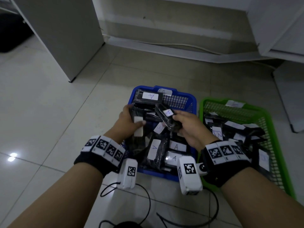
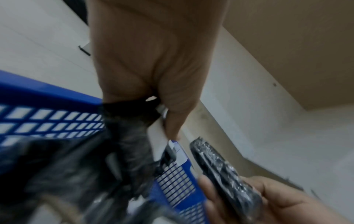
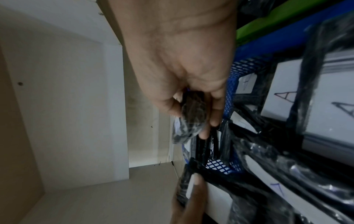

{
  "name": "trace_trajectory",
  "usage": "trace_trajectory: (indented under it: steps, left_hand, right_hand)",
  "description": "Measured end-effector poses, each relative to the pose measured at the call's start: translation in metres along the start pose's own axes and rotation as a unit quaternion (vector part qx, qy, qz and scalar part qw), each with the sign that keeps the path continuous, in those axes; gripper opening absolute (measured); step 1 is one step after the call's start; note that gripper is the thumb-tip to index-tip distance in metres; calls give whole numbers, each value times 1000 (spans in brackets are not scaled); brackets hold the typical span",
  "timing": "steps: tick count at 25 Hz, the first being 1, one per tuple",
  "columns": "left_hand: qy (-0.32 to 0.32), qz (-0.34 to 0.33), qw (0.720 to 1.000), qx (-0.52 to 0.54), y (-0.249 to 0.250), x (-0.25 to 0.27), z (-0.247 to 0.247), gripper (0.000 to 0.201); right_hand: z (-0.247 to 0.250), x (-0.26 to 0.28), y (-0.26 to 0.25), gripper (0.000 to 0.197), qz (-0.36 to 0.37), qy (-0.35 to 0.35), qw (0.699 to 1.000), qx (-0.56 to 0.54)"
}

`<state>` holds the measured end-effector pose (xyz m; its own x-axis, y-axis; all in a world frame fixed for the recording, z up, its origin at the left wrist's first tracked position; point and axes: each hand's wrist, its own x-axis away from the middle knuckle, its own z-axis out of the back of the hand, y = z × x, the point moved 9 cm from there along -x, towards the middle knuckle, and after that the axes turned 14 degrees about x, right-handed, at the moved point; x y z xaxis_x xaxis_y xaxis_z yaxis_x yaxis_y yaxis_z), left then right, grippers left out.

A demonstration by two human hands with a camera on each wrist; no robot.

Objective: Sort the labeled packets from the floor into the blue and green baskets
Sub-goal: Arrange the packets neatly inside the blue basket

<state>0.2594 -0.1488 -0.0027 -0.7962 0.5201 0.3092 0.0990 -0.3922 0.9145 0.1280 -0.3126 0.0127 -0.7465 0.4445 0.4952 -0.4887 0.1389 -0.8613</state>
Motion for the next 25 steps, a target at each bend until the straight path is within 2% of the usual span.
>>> trace_trajectory:
  steps: [2, 5, 7, 11, 12, 14, 15, 16, 18, 19, 20, 21, 22, 23, 25]
  left_hand:
    - [13, -23, 981, 190, 20, 2, -1, 67]
    - [35, 0, 930, 367, 36, 1, -12, 49]
    - [51, 2, 907, 419, 39, -3, -15, 44]
    - [61, 28, 912, 405, 31, -6, -23, 40]
    - [35, 38, 905, 421, 31, -5, -30, 38]
    - [-59, 58, 881, 466, 35, 1, -47, 34]
    - [-77, 58, 887, 452, 32, 1, -47, 37]
    - [-67, 52, 908, 410, 27, -1, -43, 36]
    - [-22, 20, 978, 205, 7, -12, -27, 30]
    - [-55, 9, 996, 69, -1, -13, -30, 35]
    - [-114, 11, 992, -48, -17, -13, -39, 48]
    - [-169, 21, 974, -146, -31, -9, -49, 67]
    - [-196, 30, 958, -209, -41, -4, -53, 83]
    - [-195, 39, 950, -242, -44, 1, -53, 92]
    - [-179, 16, 948, -263, -37, 6, -54, 90]
  right_hand:
    - [-16, 2, -15, 32, 32, -41, 998, -26]
    - [-46, 2, -24, 35, 53, -88, 995, 7]
    - [-55, -1, -26, 33, 62, -96, 993, 16]
    - [-59, -4, -26, 33, 52, -122, 991, -16]
    - [-60, -4, -27, 34, 54, -130, 990, -10]
    - [-61, -6, -26, 38, 52, -155, 986, -3]
    - [-60, -8, -25, 39, 47, -165, 985, -5]
    - [-56, -10, -24, 38, 39, -167, 985, -15]
    - [-43, -15, -19, 33, 22, -144, 989, -25]
    - [-35, -17, -16, 30, 16, -126, 992, -18]
    - [-29, -19, -12, 28, 11, -108, 994, -6]
    - [-23, -19, -9, 24, 6, -91, 996, 7]
    - [-17, -18, -5, 19, -1, -79, 997, 16]
    - [-12, -17, -1, 16, -8, -69, 997, 22]
    - [0, -16, 4, 16, -18, -43, 999, 27]
